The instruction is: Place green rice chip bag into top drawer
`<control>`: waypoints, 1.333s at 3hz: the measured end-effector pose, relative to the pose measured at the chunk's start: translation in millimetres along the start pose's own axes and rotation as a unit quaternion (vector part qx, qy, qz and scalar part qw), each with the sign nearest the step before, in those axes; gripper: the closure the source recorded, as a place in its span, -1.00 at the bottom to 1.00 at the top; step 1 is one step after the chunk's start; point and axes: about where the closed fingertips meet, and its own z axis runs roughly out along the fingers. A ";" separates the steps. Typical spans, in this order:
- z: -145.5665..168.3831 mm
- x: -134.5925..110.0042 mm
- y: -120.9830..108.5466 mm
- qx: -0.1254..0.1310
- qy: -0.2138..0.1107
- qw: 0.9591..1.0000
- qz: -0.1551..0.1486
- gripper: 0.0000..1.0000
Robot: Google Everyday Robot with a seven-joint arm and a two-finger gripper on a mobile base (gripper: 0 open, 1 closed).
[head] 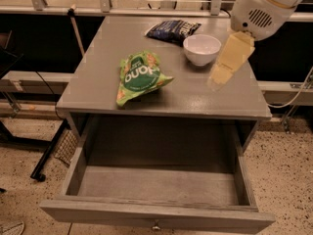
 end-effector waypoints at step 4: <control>78.3 -104.0 -8.3 -0.047 -0.036 0.995 0.075 -1.00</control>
Offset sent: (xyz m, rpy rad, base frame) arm 0.0170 0.0301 -0.0098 0.0839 0.0492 -0.0353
